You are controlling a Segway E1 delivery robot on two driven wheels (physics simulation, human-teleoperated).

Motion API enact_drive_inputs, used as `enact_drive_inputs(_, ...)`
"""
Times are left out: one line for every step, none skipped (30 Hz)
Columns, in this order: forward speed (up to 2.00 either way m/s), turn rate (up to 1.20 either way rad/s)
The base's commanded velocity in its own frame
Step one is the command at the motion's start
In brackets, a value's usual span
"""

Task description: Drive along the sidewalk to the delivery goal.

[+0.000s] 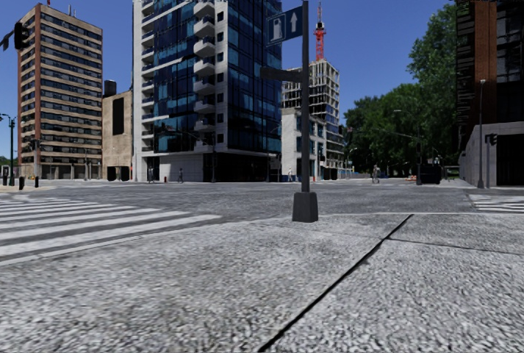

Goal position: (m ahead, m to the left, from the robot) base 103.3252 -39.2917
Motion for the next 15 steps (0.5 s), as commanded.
enact_drive_inputs(2.0,0.54)
enact_drive_inputs(2.0,0.54)
enact_drive_inputs(2.0,0.54)
enact_drive_inputs(2.0,0.54)
enact_drive_inputs(2.0,0.54)
enact_drive_inputs(2.0,0.54)
enact_drive_inputs(2.0,0.54)
enact_drive_inputs(2.0,0.54)
enact_drive_inputs(2.0,0.54)
enact_drive_inputs(2.0,0.54)
enact_drive_inputs(2.0,0.54)
enact_drive_inputs(2.0,0.54)
enact_drive_inputs(2.0,0.54)
enact_drive_inputs(2.0,0.54)
enact_drive_inputs(2.0,0.54)
